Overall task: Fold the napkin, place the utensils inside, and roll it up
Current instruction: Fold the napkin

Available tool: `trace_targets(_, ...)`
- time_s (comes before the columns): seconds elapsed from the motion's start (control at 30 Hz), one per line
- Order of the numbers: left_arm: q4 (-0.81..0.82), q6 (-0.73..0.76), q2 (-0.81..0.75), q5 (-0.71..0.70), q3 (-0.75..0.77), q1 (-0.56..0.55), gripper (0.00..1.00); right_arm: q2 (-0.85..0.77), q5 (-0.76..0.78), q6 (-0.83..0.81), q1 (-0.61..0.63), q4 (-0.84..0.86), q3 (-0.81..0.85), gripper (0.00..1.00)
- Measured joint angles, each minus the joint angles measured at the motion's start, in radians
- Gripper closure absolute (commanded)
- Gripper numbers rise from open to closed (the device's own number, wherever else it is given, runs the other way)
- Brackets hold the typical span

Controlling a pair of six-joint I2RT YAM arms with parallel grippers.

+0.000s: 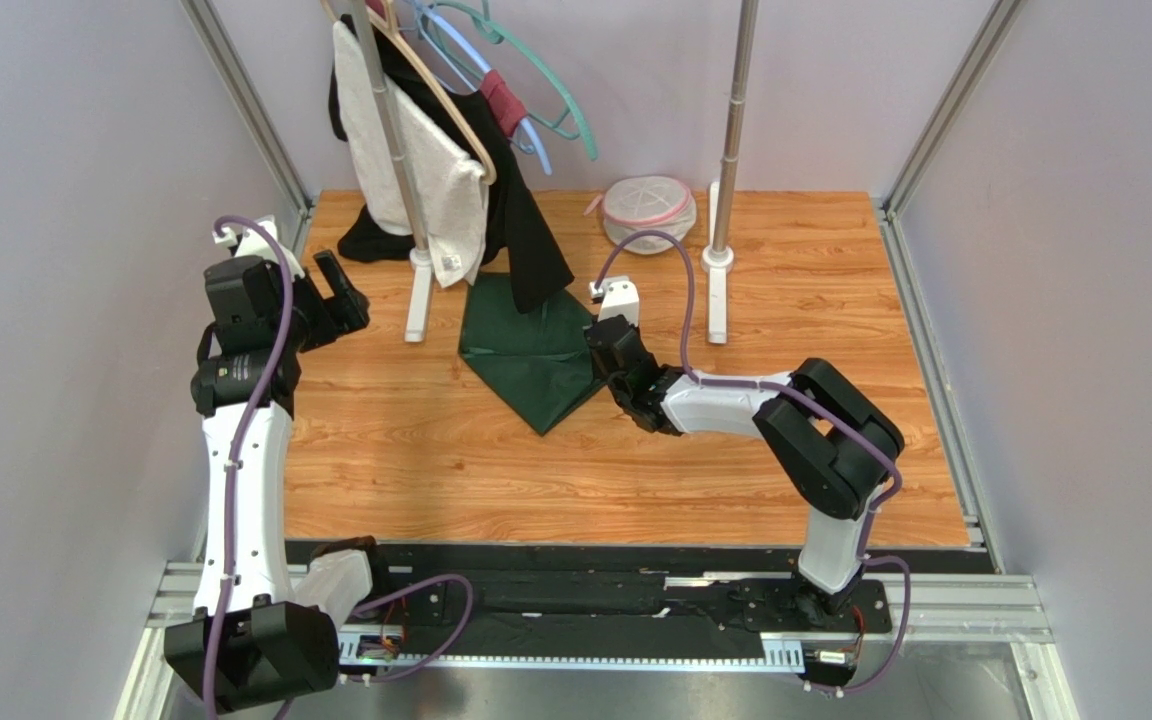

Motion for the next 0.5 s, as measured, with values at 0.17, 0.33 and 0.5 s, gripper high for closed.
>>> trace_targets(0.17, 0.001, -0.001, 0.005, 0.006, 0.000, 0.000, 0.11, 0.000, 0.025, 0.016, -0.007, -0.011, -0.010, 1.00)
trace_targets(0.33, 0.002, -0.003, 0.009, 0.011, 0.000, 0.000, 0.11, 0.000, 0.032, 0.024, -0.012, -0.012, -0.010, 1.00)
trace_targets(0.5, 0.002, -0.007, 0.015, 0.018, 0.000, 0.000, 0.13, 0.000, 0.040, 0.043, -0.022, -0.041, -0.006, 0.52)
